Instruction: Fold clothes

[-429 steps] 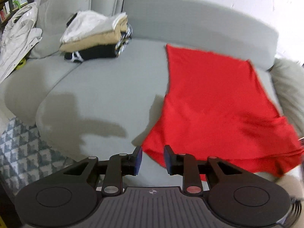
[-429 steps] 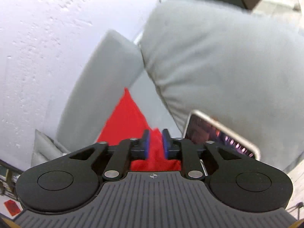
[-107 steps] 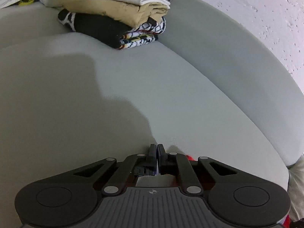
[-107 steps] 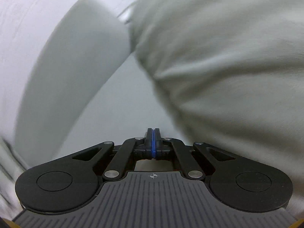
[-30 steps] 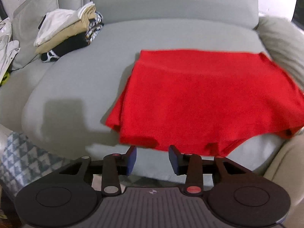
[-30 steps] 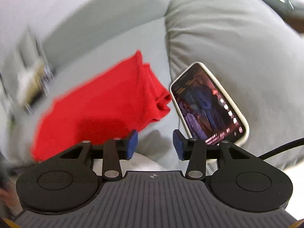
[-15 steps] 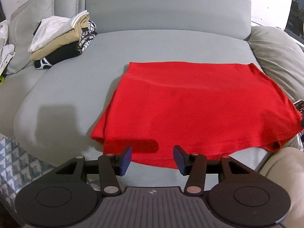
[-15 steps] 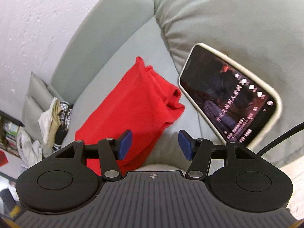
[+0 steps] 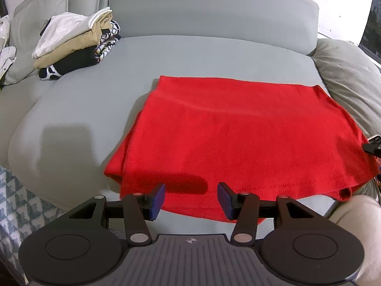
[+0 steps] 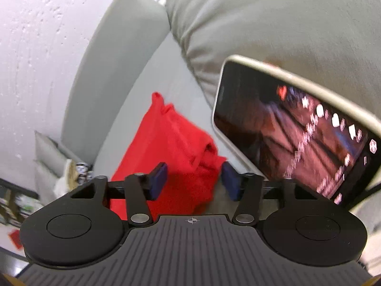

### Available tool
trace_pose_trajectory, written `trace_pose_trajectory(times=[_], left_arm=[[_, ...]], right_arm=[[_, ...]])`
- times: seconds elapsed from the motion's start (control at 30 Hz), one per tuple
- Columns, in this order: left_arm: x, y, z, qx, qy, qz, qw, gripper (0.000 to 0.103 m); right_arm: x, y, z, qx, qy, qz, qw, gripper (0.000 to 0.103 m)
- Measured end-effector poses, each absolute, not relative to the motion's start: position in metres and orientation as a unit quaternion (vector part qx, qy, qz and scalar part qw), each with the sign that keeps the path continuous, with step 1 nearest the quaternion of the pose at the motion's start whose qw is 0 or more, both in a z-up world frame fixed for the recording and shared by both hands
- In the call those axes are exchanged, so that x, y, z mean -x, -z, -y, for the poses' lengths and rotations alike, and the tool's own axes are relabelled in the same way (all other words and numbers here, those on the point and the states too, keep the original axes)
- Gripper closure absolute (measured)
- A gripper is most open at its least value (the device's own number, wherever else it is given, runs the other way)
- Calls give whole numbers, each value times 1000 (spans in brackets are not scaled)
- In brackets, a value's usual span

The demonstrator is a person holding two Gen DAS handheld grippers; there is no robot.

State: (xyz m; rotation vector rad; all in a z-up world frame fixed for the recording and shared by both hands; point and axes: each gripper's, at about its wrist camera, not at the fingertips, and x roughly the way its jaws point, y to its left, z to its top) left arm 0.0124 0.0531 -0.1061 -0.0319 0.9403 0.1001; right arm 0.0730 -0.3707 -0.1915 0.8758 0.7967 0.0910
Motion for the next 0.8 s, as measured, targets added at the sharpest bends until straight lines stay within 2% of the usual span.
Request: trace_pose_trajectory(times=[0.1, 0.17, 0.23, 0.27, 0.37, 0.53, 0.8], left_arm=[[-11, 105, -54, 19, -47, -450, 892, 54], [-10, 102, -55, 23, -44, -444, 895, 54], [-9, 98, -57, 28, -41, -437, 898, 54], [-8, 96, -58, 31, -40, -433, 900, 54], [-3, 89, -67, 44, -43, -421, 905, 54], [9, 73, -97, 85, -68, -394, 913, 53], [34, 44, -151, 119, -149, -335, 923, 49]], right_arm=[[-79, 190, 362, -387, -35, -368, 845, 50], [-81, 187, 356, -369, -32, -368, 853, 54], [-81, 185, 357, -364, -37, -364, 856, 75], [-82, 185, 358, -367, -45, -363, 855, 83], [-86, 176, 352, -347, -42, -372, 860, 85], [-95, 137, 314, -229, 7, -394, 890, 86], [-93, 50, 160, 11, -52, -331, 942, 86]])
